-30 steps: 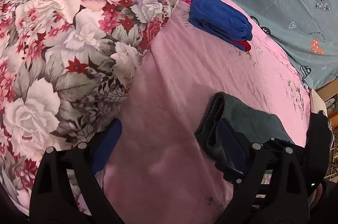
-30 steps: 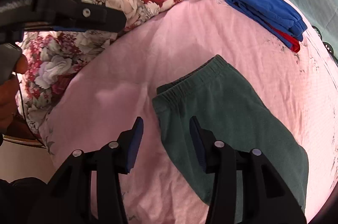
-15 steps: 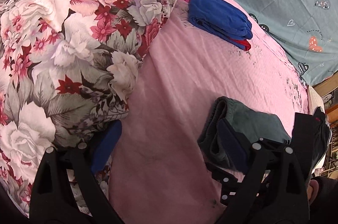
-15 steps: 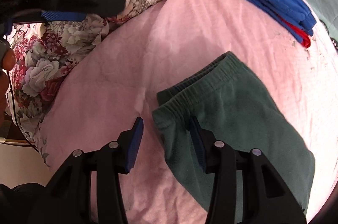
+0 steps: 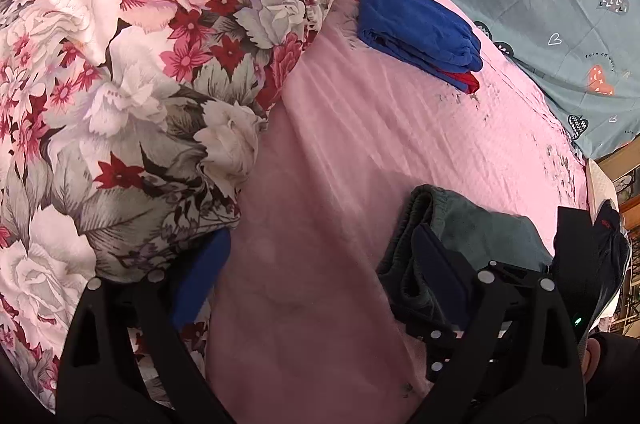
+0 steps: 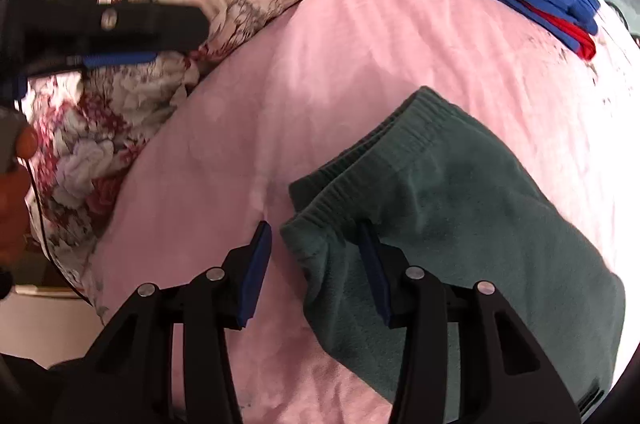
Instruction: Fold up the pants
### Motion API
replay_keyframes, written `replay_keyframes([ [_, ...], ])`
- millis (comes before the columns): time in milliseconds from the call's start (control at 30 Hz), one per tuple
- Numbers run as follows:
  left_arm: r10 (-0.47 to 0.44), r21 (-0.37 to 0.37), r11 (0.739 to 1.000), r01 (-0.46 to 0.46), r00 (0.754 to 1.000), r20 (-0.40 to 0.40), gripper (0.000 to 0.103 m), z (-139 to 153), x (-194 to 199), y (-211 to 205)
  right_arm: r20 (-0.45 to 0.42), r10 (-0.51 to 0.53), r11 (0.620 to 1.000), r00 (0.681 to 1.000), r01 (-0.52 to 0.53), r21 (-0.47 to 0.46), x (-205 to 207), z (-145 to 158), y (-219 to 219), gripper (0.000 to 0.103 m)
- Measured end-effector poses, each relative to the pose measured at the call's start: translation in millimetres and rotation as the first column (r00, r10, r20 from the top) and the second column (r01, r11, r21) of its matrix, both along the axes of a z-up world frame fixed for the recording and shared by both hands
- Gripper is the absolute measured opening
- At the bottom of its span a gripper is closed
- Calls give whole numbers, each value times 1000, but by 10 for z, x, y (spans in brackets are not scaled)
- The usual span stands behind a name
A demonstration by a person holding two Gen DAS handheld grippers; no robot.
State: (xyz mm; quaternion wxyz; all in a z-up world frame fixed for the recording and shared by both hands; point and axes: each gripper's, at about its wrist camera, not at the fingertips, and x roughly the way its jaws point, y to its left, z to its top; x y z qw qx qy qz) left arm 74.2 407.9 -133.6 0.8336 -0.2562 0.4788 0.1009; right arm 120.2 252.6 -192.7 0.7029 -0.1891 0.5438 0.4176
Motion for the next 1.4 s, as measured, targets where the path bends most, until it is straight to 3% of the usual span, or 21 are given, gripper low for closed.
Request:
replay_keyframes([
  [233, 1, -1, 1000, -1, 1000, -5, 94, -8, 8, 5, 16, -11, 1000, 1000, 11, 14, 24, 9, -10, 31],
  [433, 2, -2, 1000, -2, 1000, -4, 94, -21, 20, 22, -86, -69, 993, 994, 77, 93, 134, 54, -160, 30],
  [633, 2, 3, 1000, -2, 1000, -9, 94, -31, 14, 10, 70, 44, 999, 997, -41, -34, -115, -11, -2, 31],
  [733, 0, 1, 1000, 0, 1000, -11, 94, -29, 20, 9, 159, 99, 992, 982, -86, -88, -236, -65, 101, 37],
  [833, 0, 1, 1000, 0, 1000, -11, 94, -25, 15, 11, 155, 83, 995, 984, -74, -64, -223, -94, 75, 37],
  [967, 13, -9, 1000, -13, 1000, -13, 94, -9, 14, 21, 126, 31, 999, 992, -28, -19, -111, -82, -69, 12],
  [1033, 15, -18, 1000, -16, 1000, -13, 94, 10, 17, 20, 106, 11, 1000, 994, -12, 7, -84, -44, -110, 10],
  [1167, 6, -83, 997, -5, 1000, 10, 94, 74, 39, 11, 155, 1, 997, 988, -14, 82, -165, 178, -228, 9],
  [1267, -30, -194, 980, 38, 999, 40, 94, 105, 130, -53, 208, -7, 994, 978, -17, 111, -248, 333, -327, 9],
  [1333, -72, -285, 955, 85, 996, 55, 101, 70, 231, -142, 252, -3, 993, 968, -28, 118, -313, 407, -388, 9],
  [1400, -126, -372, 918, 135, 991, 48, 101, -38, 362, -271, 299, 13, 992, 954, -50, 115, -374, 447, -412, 9],
])
